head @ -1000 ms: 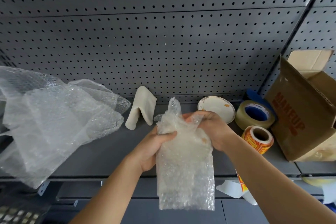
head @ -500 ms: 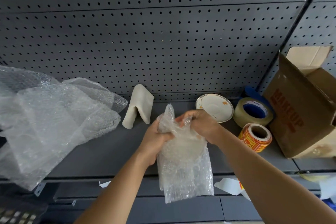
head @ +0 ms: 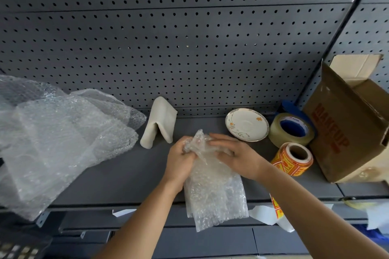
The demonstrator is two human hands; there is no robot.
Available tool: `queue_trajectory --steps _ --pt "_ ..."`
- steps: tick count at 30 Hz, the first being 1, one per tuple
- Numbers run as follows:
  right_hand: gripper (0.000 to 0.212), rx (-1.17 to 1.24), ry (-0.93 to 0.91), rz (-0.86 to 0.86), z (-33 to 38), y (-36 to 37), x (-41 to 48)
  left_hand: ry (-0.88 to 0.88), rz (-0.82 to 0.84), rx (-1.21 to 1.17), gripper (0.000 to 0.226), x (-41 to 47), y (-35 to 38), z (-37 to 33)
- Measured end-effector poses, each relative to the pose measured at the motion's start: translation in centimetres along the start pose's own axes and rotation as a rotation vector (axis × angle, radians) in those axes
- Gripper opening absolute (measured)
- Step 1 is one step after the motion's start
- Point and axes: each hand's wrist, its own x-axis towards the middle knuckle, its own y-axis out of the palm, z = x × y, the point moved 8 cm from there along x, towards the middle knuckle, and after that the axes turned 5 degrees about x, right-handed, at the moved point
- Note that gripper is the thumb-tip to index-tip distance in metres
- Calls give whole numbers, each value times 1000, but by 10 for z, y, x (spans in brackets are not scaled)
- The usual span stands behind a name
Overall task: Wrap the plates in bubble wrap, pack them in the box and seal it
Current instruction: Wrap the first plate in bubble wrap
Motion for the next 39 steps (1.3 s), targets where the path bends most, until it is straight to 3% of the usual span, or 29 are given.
queue_trajectory --steps 5,8,13,14,17,21,26,30,34,39 --pt "25 -136 -14 -158 -6 9 2 -65 71 28 25 1 5 7" --pt "25 -161 0 -169 -7 9 -1 -120 137 -38 25 -3 10 1" --pt "26 -106 -44 -130 5 9 -4 -64 -33 72 7 1 5 -4" --pt "28 -84 -62 -116 5 8 -6 -67 -39 69 11 2 6 -1" --pt "40 57 0 -110 2 -7 -24 -117 -24 36 34 1 5 5" --pt "73 145 -15 -203 8 -32 -62 -204 -52 -114 23 1 -2 14" --pt "103 -218 -101 -170 14 -29 -94 -316 7 -425 29 1 -2 13" --pt "118 -333 -258 -297 37 -18 -104 -408 69 -590 24 -4 8 8" --pt "117 -290 -460 -407 61 -14 -97 -411 94 -393 11 -6 12 8" --pt "91 -264 -503 -378 72 -19 -78 -451 169 -402 37 -12 19 9"
